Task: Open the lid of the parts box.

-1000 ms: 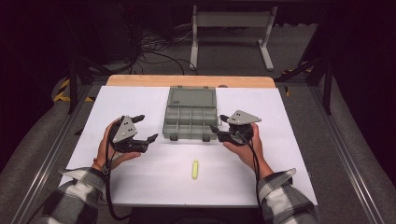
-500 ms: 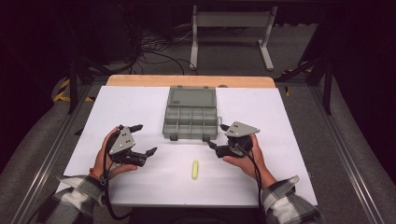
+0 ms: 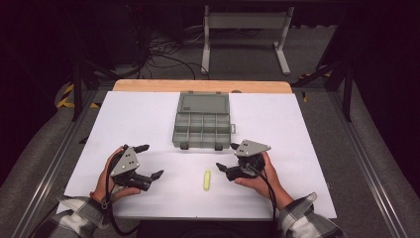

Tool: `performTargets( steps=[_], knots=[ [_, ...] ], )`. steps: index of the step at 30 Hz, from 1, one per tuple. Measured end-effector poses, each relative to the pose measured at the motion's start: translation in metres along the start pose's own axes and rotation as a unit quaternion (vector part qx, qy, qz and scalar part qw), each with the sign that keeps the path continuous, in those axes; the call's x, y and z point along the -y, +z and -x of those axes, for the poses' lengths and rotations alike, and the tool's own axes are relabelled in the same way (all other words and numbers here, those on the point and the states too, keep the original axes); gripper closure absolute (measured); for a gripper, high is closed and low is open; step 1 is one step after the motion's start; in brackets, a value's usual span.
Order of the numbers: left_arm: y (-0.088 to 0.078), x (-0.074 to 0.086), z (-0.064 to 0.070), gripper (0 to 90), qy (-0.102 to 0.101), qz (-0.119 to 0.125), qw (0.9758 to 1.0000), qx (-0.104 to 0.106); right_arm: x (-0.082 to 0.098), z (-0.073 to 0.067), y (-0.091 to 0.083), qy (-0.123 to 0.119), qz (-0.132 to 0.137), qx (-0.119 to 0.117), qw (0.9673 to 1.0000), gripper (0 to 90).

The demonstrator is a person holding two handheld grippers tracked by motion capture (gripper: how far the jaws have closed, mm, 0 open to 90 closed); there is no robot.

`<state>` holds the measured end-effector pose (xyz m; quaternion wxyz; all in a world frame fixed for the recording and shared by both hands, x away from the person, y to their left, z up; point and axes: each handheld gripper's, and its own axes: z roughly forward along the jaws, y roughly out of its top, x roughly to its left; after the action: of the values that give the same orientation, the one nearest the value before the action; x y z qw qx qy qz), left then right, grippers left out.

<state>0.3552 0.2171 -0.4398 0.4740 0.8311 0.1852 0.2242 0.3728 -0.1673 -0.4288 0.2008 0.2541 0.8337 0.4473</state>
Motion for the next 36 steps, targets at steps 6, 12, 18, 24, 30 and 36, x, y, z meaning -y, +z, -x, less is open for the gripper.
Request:
performTargets(
  steps=[6, 12, 18, 24, 30, 36],
  knots=[
    [-0.006, 0.012, 0.005, 5.2, -0.008, -0.007, 0.9999, 0.004, 0.002, -0.01, 0.004, 0.008, -0.01, -0.026, 0.9996, 17.5],
    [-0.011, 0.017, 0.009, 4.8, -0.011, -0.011, 0.9998, 0.011, 0.006, -0.024, 0.009, -0.005, -0.027, -0.048, 0.9985, 17.4],
    [-0.012, 0.017, 0.011, 4.8, -0.008, -0.012, 0.9998, 0.01, 0.007, -0.028, 0.016, -0.023, -0.05, -0.092, 0.9943, 16.1],
    [-0.012, 0.018, 0.01, 4.8, -0.008, -0.013, 0.9998, 0.009, 0.007, -0.03, 0.027, -0.047, -0.075, -0.122, 0.9886, 14.8],
    [-0.012, 0.019, 0.01, 4.8, -0.009, -0.014, 0.9998, 0.008, 0.005, -0.033, 0.038, -0.064, -0.088, -0.147, 0.9832, 12.6],
    [-0.012, 0.02, 0.009, 4.8, -0.017, -0.013, 0.9997, 0.011, 0.005, -0.028, 0.05, -0.081, -0.11, -0.166, 0.9766, 12.5]
  ],
)
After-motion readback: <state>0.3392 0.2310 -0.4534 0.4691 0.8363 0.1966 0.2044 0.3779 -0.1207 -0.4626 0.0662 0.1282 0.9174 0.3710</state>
